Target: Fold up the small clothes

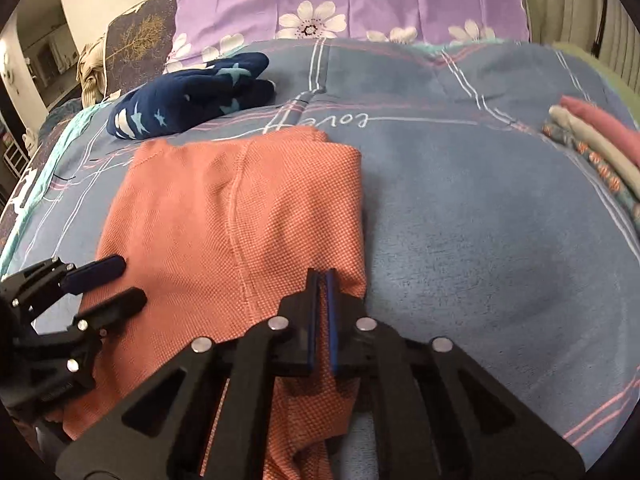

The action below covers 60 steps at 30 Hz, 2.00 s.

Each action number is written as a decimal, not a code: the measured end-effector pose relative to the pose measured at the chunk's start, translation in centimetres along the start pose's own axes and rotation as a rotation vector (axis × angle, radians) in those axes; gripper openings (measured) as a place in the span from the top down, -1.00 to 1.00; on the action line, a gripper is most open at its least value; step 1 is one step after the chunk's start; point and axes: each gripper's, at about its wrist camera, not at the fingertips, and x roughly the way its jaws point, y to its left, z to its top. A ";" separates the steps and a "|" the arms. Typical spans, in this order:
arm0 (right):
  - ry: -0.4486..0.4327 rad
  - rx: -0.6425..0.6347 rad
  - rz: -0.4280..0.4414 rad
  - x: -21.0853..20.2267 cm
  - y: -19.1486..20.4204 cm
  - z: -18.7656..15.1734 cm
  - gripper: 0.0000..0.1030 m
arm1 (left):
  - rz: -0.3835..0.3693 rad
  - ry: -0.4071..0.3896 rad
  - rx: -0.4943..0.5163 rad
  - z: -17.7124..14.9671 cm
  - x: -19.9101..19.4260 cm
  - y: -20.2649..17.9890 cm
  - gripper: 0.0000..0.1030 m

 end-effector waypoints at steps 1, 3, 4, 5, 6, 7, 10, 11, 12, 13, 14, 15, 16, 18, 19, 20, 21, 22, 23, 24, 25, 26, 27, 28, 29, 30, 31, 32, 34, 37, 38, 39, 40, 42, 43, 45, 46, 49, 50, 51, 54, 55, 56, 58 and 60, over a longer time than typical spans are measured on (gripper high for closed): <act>-0.006 0.016 0.020 -0.4 -0.4 -0.3 0.81 | -0.006 0.001 -0.010 0.1 -0.3 0.2 0.17; -0.023 0.070 0.105 -1.7 -1.6 -0.1 0.37 | -0.012 -0.016 -0.023 0.5 -1.2 0.6 0.16; -0.043 0.101 0.146 -2.5 -2.4 0.0 0.16 | 0.009 -0.027 -0.032 0.6 -1.7 1.1 0.14; -0.058 0.116 0.154 -3.2 -3.0 0.2 0.13 | 0.029 -0.034 -0.038 0.7 -1.9 1.4 0.06; -0.064 0.121 0.143 -3.6 -3.7 0.5 0.13 | 0.049 -0.042 -0.048 0.8 -2.2 1.8 0.00; -0.063 0.121 0.134 -3.6 -4.0 0.7 0.12 | 0.054 -0.047 -0.062 0.8 -2.3 2.3 -0.01; 0.007 0.140 0.181 -2.8 -5.1 0.5 -0.01 | -0.002 -0.008 -0.147 0.4 -1.6 4.2 -0.02; 0.034 0.149 0.210 -2.3 -5.3 0.2 -0.03 | -0.049 0.019 -0.177 -0.1 -1.0 4.6 -0.03; 0.056 0.153 0.229 -1.9 -5.3 -0.1 -0.07 | -0.073 0.034 -0.187 -0.4 -0.7 4.7 -0.06; 0.072 0.144 0.240 -1.4 -5.2 -0.6 -0.11 | -0.091 0.046 -0.198 -0.8 -0.2 4.7 -0.08; 0.067 0.129 0.237 -1.3 -5.0 -0.8 -0.13 | -0.103 0.040 -0.214 -1.0 0.1 4.9 -0.14; 0.060 0.115 0.237 -1.2 -4.8 -0.9 -0.19 | -0.114 0.036 -0.222 -1.2 0.1 4.8 -0.21; 0.055 0.111 0.248 -1.2 -4.7 -0.9 -0.27 | -0.133 0.038 -0.228 -1.1 0.3 4.9 -0.24; 0.062 0.121 0.278 -1.0 -4.8 -0.8 -0.28 | -0.148 0.044 -0.222 -0.9 0.4 4.9 -0.27; 0.066 0.121 0.286 -0.9 -4.8 -0.7 -0.28 | -0.152 0.046 -0.218 -0.9 0.5 4.8 -0.27; 0.070 0.120 0.294 -0.8 -4.8 -0.6 -0.28 | -0.156 0.048 -0.213 -0.8 0.7 4.8 -0.29; 0.074 0.116 0.303 -0.6 -4.8 -0.4 -0.28 | -0.161 0.048 -0.210 -0.7 0.9 4.8 -0.31; 0.080 0.109 0.316 -0.3 -4.7 -0.3 -0.28 | -0.168 0.048 -0.208 -0.6 1.0 4.6 -0.34; 0.090 0.100 0.328 -0.1 -4.5 -0.1 -0.28 | -0.174 0.048 -0.203 -0.6 1.2 4.5 -0.36; 0.107 0.079 0.346 0.3 -4.3 0.1 -0.30 | -0.175 0.049 -0.196 -0.4 1.3 4.4 -0.38; 0.124 0.051 0.362 0.7 -3.9 0.4 -0.32 | -0.175 0.051 -0.188 -0.3 1.5 4.2 -0.41; 0.137 0.023 0.381 1.0 -3.6 0.7 -0.32 | -0.173 0.054 -0.177 -0.1 1.8 3.9 -0.43; 0.149 0.011 0.402 1.3 -3.6 1.1 -0.32 | -0.172 0.057 -0.167 0.2 1.9 3.8 -0.46; 0.159 0.013 0.418 1.6 -3.4 1.4 -0.32 | -0.171 0.060 -0.158 0.3 2.1 3.7 -0.47; 0.168 0.021 0.436 1.9 -3.4 1.7 -0.32 | -0.172 0.063 -0.152 0.6 2.3 3.6 -0.48; 0.173 0.031 0.451 2.3 -3.4 2.0 -0.32 | -0.175 0.064 -0.152 0.7 2.4 3.7 -0.48; 0.178 0.040 0.469 2.7 -3.4 2.4 -0.31 | -0.181 0.065 -0.157 0.9 2.6 3.7 -0.48; 0.178 0.046 0.479 2.9 -3.3 2.6 -0.31 | -0.187 0.065 -0.160 1.1 2.7 3.9 -0.48; 0.171 0.050 0.494 3.3 -3.1 2.9 -0.31 | -0.197 0.063 -0.161 1.1 2.8 4.0 -0.48; 0.159 0.041 0.497 3.4 -2.9 2.9 -0.27 | -0.208 0.055 -0.155 0.9 2.7 4.1 -0.48; 0.159 0.035 0.491 3.3 -2.9 2.9 -0.23 | -0.211 0.053 -0.154 0.8 2.6 4.1 -0.48; 0.162 0.030 0.482 3.1 -2.9 2.8 -0.18 | -0.212 0.053 -0.154 0.8 2.6 4.1 -0.48; 0.169 0.025 0.475 2.8 -3.0 2.6 -0.16 | -0.210 0.053 -0.153 0.6 2.5 4.1 -0.48; 0.177 0.012 0.472 2.2 -3.3 2.1 -0.12 | -0.208 0.055 -0.144 0.4 2.2 3.9 -0.48; 0.182 0.003 0.469 1.8 -3.3 1.7 -0.11 | -0.207 0.056 -0.138 0.3 2.1 3.8 -0.48; 0.185 -0.010 0.473 1.2 -3.5 1.1 -0.10 | -0.211 0.059 -0.126 0.0 1.7 3.7 -0.48; 0.188 -0.017 0.481 0.9 -3.6 0.7 -0.10 | -0.213 0.060 -0.123 -0.2 1.6 3.7 -0.48; 0.187 -0.035 0.491 0.9 -3.6 0.4 -0.10 | -0.219 0.061 -0.122 -0.2 1.6 3.8 -0.48; 0.189 -0.035 0.494 1.1 -3.5 0.5 -0.10 | -0.220 0.059 -0.123 -0.3 1.7 3.8 -0.48; 0.192 -0.030 0.501 1.4 -3.5 0.7 -0.11 | -0.221 0.058 -0.121 -0.3 1.7 3.8 -0.48; 0.194 -0.019 0.519 2.3 -3.1 1.4 -0.11 | -0.227 0.053 -0.119 -0.3 1.9 3.9 -0.48; 0.192 -0.024 0.523 2.5 -2.9 1.7 -0.11 | -0.231 0.052 -0.121 -0.2 2.0 3.9 -0.48; 0.191 -0.028 0.526 2.7 -2.8 1.8 -0.11 | -0.237 0.051 -0.123 -0.2 2.1 4.0 -0.48; 0.188 -0.032 0.534 3.0 -2.6 2.1 -0.11 | -0.243 0.050 -0.125 -0.1 2.2 4.0 -0.48; 0.184 -0.033 0.538 3.2 -2.4 2.2 -0.11 | -0.248 0.048 -0.124 0.1 2.4 4.0 -0.48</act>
